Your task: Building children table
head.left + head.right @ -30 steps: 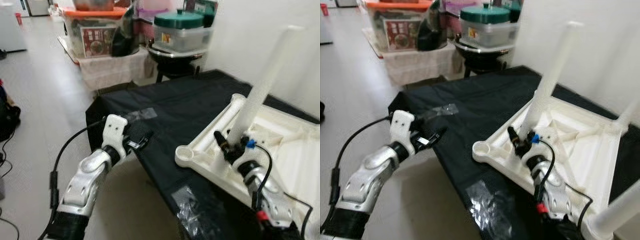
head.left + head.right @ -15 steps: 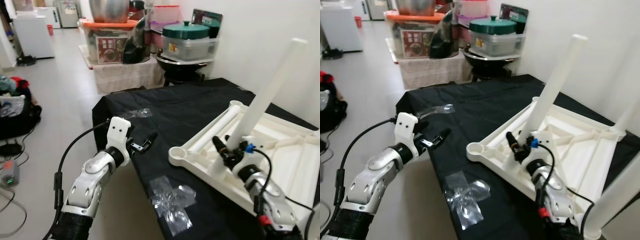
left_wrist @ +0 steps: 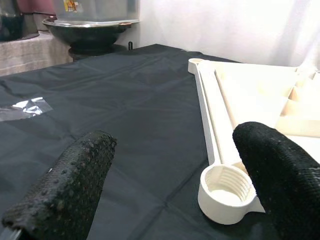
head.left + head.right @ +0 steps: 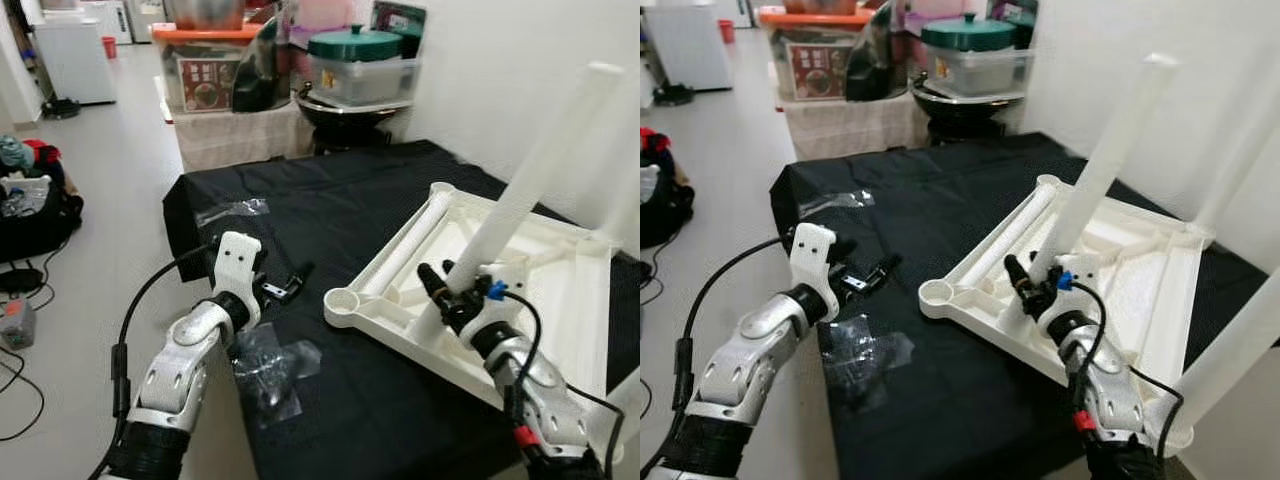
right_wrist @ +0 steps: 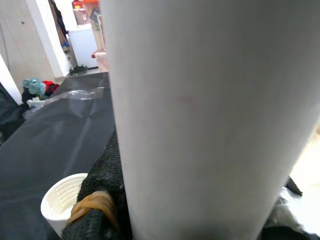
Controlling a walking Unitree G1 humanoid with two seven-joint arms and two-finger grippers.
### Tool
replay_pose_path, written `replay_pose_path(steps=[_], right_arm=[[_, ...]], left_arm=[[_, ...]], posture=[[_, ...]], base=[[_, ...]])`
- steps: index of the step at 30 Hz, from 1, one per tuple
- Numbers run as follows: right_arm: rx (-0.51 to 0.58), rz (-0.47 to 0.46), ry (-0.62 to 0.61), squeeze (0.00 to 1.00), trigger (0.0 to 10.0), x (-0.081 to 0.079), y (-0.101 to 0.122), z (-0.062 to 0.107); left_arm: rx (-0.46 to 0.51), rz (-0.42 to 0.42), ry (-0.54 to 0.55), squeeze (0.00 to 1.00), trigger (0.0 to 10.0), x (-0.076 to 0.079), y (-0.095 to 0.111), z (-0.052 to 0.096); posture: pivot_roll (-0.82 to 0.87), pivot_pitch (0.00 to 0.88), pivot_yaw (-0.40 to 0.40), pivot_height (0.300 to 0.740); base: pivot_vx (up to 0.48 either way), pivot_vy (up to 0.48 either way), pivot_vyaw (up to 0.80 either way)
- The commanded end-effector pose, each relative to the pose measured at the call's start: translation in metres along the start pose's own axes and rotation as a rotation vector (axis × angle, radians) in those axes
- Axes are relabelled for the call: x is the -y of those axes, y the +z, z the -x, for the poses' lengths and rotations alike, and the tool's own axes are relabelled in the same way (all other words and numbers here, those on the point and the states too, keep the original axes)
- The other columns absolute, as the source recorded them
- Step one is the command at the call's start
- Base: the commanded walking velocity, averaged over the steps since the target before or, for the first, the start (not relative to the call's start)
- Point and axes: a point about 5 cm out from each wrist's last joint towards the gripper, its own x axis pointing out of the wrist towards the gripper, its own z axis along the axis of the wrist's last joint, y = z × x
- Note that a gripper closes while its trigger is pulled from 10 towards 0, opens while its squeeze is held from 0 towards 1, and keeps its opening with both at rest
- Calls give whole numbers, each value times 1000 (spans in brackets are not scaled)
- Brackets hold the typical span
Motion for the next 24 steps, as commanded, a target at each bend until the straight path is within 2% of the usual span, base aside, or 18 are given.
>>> replay_pose_path(steps=[1, 15, 24], right_arm=[[-128, -14, -50, 0, 10000, 7, -27, 9], [-129, -16, -14, 0, 10000, -2, -28, 8], [-126, -16, -9, 0, 10000, -5, -29, 7]], left_arm=[[-16, -14, 23, 0, 10000, -6, -1, 2], [-22, -16, 8, 0, 10000, -4, -2, 2], [-18, -13, 2, 0, 10000, -4, -1, 1]], posture=[[54, 0, -90, 740], [57, 0, -86, 740], [61, 0, -80, 740]], base=[[0, 0, 0], [0, 0, 0], [0, -422, 0]])
